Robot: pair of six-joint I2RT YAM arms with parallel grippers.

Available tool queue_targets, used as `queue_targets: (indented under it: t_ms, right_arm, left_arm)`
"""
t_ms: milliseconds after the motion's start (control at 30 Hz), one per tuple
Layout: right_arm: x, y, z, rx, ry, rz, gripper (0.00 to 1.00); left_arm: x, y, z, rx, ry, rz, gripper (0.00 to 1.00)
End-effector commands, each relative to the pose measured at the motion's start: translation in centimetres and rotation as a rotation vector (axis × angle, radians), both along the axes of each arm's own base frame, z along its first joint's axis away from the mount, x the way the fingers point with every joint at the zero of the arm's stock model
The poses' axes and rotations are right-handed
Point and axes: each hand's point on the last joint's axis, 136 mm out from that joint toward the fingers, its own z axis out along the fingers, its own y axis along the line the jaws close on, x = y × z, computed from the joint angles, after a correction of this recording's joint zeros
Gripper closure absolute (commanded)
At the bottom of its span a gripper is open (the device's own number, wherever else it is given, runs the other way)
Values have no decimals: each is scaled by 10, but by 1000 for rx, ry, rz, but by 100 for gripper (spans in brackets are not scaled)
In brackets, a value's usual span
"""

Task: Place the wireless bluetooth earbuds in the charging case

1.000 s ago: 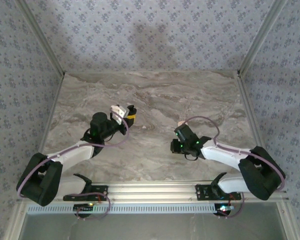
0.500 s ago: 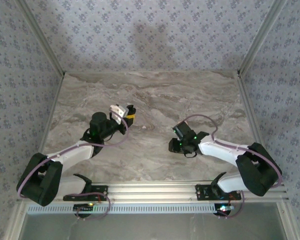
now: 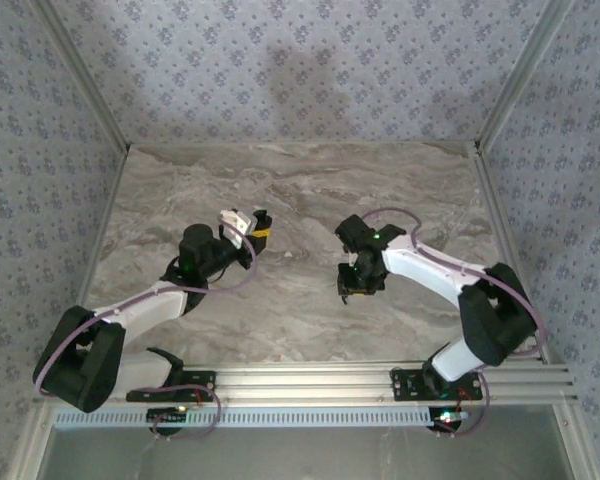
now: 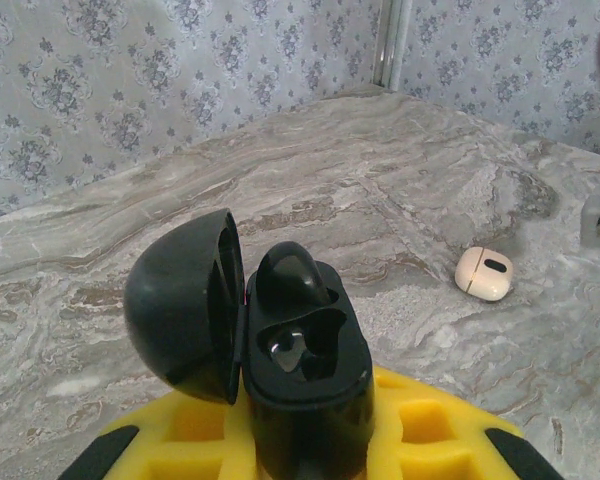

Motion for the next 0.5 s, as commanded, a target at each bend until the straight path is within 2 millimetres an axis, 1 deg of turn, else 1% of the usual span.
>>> queue_targets:
  t_ms: [0,267,467]
  right_arm:
    - [-11,-7,-3,-68,108,43,67]
    - [5,5,-17,-84,134,93,60]
    - [10,8,-30,-101,152,117,57]
  left_arm:
    - [-1,0,10,-17,-22,-12,86]
    - [-1,2,11,-12,-24,-6,86]
    - [0,2,10,-12,-23,-4,86]
